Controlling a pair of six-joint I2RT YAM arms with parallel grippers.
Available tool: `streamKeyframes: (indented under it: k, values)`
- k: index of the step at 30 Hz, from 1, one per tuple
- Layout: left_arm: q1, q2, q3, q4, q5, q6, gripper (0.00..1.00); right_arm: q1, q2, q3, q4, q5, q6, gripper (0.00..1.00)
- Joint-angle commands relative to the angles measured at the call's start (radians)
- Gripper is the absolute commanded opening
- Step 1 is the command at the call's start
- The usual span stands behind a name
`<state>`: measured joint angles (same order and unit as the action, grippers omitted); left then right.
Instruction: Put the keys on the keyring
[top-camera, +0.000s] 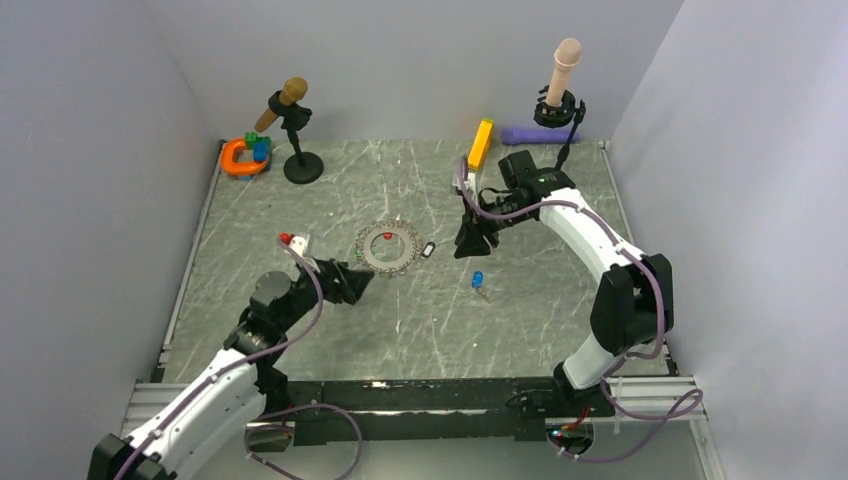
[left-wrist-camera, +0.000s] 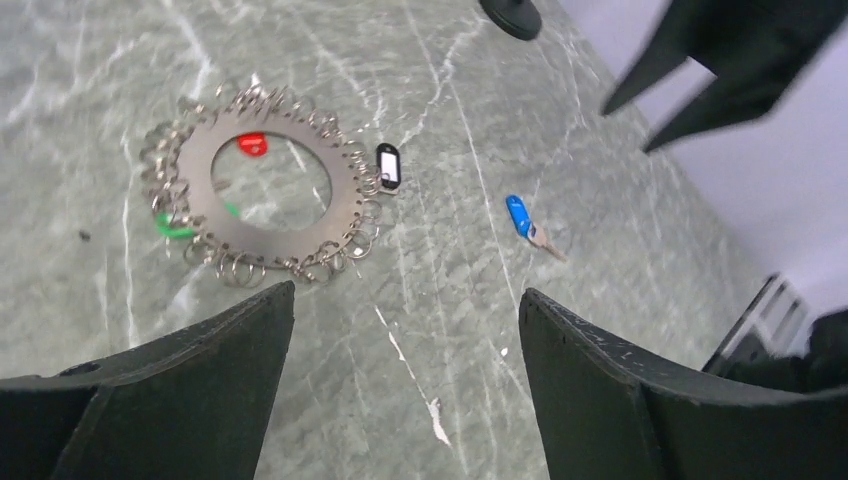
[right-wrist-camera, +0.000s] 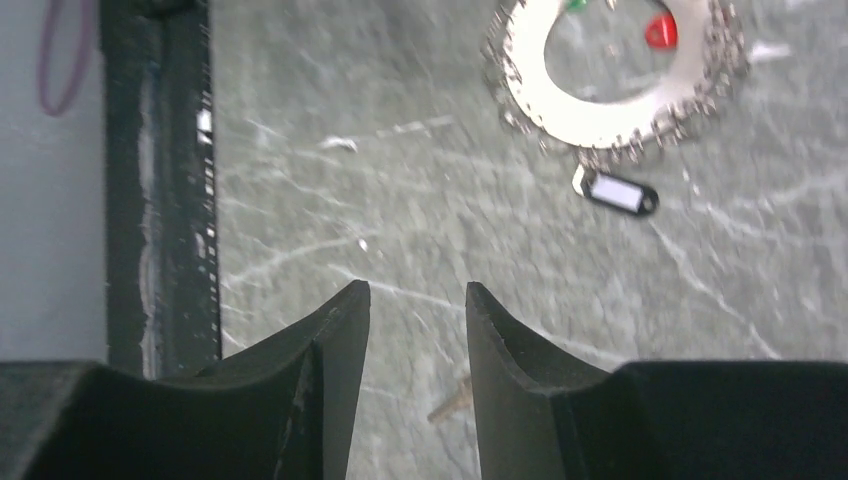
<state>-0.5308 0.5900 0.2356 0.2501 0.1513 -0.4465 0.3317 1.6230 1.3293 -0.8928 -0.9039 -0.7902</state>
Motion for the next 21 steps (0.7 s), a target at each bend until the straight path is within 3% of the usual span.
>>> streamKeyframes:
  k: [1,6,9,21]
  values:
    - [0.145,0.104,0.077,0.015,0.151,-0.27,0.88,-0.01,-0.032,0.015,-0.061,-0.241,-0.006,0.46]
    - [0.209,0.321,0.249,-0.2,0.161,-0.29,0.87,-0.058,-0.129,-0.128,0.127,-0.225,0.086,0.46]
    - [0.213,0.405,0.321,-0.248,0.146,-0.236,0.86,-0.113,-0.151,-0.142,0.13,-0.263,0.086,0.46]
    - [0.216,0.739,0.621,-0.534,0.207,0.122,0.74,-0.139,-0.263,-0.184,0.169,-0.251,0.091,0.46]
